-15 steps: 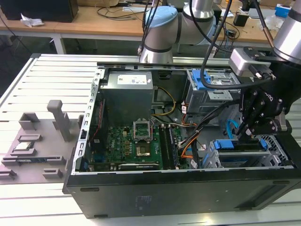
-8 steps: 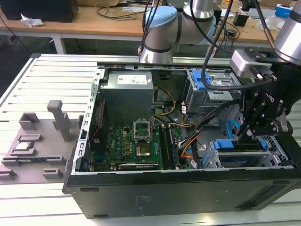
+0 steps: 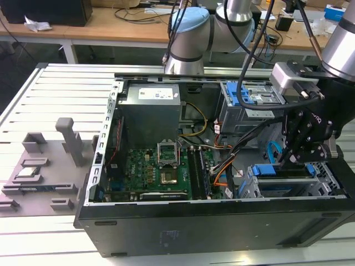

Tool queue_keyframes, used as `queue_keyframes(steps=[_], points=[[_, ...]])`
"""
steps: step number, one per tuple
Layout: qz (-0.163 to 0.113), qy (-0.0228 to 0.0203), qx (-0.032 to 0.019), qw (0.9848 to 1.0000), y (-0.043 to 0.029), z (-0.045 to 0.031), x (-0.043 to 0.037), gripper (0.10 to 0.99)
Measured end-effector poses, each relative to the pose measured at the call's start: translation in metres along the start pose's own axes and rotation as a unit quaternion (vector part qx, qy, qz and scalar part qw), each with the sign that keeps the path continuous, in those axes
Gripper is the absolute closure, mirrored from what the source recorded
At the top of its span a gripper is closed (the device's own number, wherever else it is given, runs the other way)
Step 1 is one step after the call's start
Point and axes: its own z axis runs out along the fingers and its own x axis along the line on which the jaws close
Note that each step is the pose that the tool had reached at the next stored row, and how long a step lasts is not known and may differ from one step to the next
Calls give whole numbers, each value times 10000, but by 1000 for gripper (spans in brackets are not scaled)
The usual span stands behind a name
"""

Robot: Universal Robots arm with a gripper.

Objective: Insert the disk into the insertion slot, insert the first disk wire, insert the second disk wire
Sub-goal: 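Insert the second disk wire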

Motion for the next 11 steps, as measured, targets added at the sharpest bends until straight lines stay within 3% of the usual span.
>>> queue_keyframes(steps=[5,6,7,9,11], points=[[0,-2,0,10000,0,4,-1,914],[0,0,0,10000,0,1,0,847],[0,-2,0,10000,1,-25,1,847],[0,0,0,10000,9,-187,9,847],[0,3,0,10000,14,-281,8,847]])
